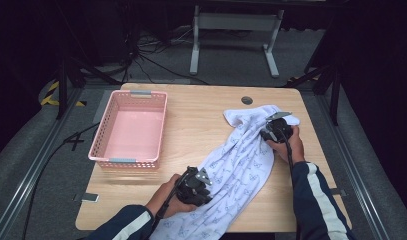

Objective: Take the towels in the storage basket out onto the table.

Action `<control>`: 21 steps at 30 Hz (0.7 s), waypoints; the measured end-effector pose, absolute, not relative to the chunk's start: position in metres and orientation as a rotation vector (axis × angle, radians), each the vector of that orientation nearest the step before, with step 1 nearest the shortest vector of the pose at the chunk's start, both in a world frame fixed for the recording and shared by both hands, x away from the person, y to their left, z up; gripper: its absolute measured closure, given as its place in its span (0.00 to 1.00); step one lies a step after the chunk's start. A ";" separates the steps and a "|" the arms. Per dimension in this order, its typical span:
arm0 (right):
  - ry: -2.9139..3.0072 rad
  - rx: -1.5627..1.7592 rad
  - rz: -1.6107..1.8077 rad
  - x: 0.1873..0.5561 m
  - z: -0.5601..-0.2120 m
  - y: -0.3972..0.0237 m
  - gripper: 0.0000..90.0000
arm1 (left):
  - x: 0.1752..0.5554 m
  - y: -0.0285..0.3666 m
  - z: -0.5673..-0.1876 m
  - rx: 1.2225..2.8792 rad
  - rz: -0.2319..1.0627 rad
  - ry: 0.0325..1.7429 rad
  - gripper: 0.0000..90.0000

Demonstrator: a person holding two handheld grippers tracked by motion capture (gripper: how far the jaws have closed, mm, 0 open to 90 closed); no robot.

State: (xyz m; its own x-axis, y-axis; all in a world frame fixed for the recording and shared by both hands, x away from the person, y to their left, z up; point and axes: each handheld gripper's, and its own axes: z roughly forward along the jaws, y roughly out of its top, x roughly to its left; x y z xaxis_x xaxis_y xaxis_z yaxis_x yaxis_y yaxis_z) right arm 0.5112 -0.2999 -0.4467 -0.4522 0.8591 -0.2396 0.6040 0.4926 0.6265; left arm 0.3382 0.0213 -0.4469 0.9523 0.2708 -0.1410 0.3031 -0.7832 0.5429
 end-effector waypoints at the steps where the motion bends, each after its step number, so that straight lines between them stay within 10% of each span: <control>1: 2.200 1.193 0.580 0.512 -0.445 -0.296 0.56 | 0.338 0.018 -0.445 2.520 -0.067 0.386 0.77; 21: 2.348 1.180 0.840 0.378 -0.453 -0.288 0.50 | 0.402 0.036 -0.447 2.486 0.154 0.673 0.83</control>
